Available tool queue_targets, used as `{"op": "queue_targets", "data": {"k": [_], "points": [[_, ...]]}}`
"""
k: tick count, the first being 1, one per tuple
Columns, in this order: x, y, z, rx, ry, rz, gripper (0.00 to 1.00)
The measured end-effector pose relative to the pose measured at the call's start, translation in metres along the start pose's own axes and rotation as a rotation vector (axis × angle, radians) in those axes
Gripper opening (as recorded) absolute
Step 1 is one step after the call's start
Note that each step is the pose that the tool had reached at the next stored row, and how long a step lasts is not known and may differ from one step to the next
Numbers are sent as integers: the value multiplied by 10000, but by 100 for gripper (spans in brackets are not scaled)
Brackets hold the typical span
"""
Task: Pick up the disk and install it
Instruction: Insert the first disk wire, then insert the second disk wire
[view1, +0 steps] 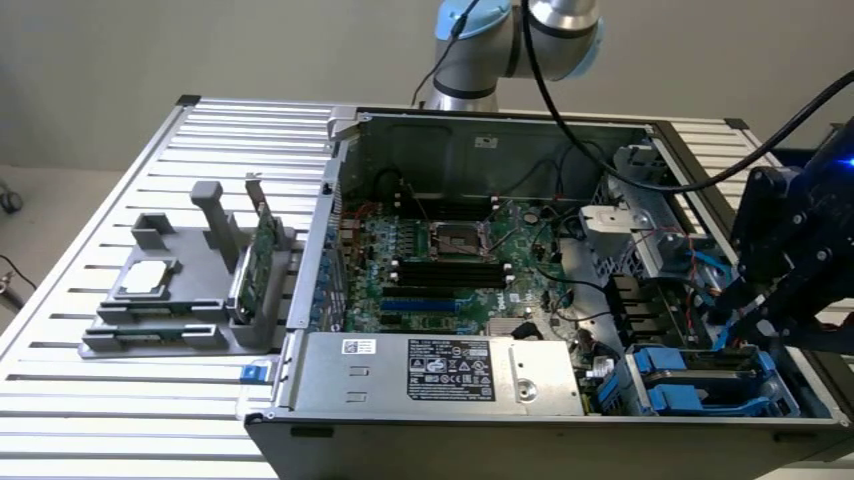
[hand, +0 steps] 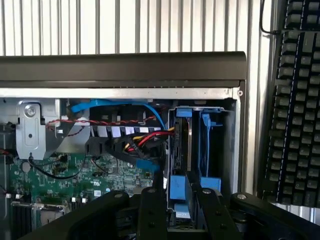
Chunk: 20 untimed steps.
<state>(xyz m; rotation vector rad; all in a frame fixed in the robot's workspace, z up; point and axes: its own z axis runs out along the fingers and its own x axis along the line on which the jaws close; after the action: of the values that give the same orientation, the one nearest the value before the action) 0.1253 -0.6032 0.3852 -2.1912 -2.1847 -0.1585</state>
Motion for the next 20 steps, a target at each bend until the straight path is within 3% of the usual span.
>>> {"op": "queue_targets", "data": {"k": [6,8,20], "points": [[3,-217,-9,0,3,1,32],[3,-216,-9,0,24,1,32],[4,-216,-9,0,23,1,32]]}}
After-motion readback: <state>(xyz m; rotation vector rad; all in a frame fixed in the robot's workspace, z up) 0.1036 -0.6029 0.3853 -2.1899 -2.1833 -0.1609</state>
